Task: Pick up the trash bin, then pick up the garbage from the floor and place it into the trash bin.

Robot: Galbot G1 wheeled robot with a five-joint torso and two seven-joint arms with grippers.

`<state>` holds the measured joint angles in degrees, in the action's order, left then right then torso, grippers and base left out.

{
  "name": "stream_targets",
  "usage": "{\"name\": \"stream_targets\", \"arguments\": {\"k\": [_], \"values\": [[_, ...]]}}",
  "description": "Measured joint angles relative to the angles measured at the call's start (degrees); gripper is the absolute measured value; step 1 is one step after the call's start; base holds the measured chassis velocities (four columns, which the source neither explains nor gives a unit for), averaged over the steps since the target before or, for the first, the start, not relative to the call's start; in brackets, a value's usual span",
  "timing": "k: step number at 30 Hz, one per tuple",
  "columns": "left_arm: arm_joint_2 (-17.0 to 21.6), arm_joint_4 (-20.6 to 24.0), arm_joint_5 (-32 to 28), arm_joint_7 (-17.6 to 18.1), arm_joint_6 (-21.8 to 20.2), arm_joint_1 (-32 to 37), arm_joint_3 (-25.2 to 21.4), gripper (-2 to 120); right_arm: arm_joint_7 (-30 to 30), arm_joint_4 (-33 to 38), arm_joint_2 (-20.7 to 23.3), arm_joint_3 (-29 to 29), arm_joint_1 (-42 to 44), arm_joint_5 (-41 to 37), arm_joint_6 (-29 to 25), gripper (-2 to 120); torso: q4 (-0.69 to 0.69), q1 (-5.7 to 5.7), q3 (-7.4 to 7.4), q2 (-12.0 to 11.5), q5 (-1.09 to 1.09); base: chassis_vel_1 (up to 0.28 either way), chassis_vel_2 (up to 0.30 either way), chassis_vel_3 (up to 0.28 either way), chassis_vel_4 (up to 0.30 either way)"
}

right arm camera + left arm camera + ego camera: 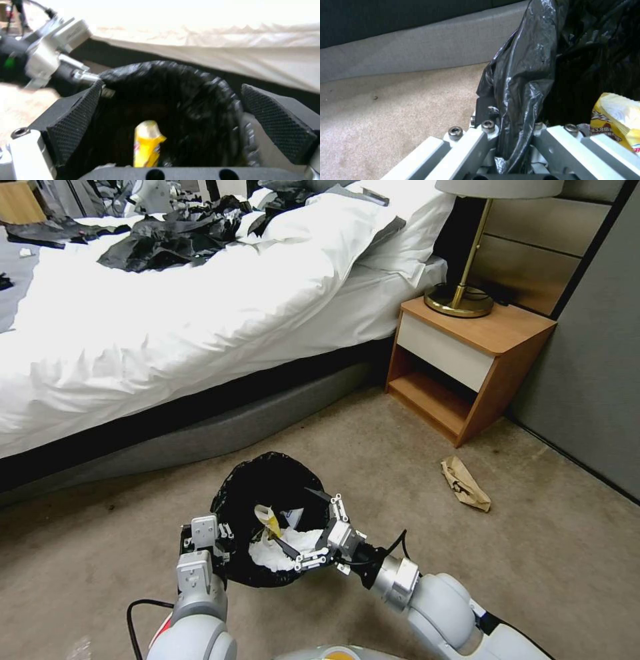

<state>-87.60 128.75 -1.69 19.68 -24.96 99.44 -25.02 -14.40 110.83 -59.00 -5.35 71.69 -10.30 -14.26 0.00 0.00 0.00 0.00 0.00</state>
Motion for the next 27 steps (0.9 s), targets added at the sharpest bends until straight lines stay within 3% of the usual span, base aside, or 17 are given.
{"name": "stream_targets", "arguments": {"k": [6,11,17,22,27], "values": [[0.48,-0.64,0.18,-0.06,0.09,-0.04,-0.14,1,6.04,6.09,-1.91,3.23,0.19,-0.14,0.83,100,0.00,0.00,0.00,0.00,-0.01,0.000,0.000,0.000,0.000],[0.71,-0.91,0.21,-0.39,0.21,-0.41,-0.40,1,14.23,11.63,-8.39,10.10,4.48,2.62,1.33,100,0.00,0.00,0.00,0.00,-0.01,0.000,0.000,0.000,0.000],[0.96,-1.09,0.00,-0.77,0.54,-0.64,-0.66,1,16.59,12.76,-13.12,16.08,10.51,4.67,-0.84,100,0.00,0.00,0.00,0.00,0.00,0.000,0.000,0.000,0.000],[0.98,-1.13,-0.79,-1.30,1.63,-0.56,-0.74,1,17.20,10.37,-17.51,22.09,17.14,7.16,-6.40,100,-0.01,0.00,0.00,0.00,0.00,0.000,0.000,0.000,0.000],[0.94,-1.01,-1.25,-1.75,2.76,-0.43,-0.87,1,17.20,8.16,-19.10,24.46,20.04,8.16,-9.87,100,0.00,0.00,0.00,0.00,0.00,0.000,0.000,0.000,0.000]]}}
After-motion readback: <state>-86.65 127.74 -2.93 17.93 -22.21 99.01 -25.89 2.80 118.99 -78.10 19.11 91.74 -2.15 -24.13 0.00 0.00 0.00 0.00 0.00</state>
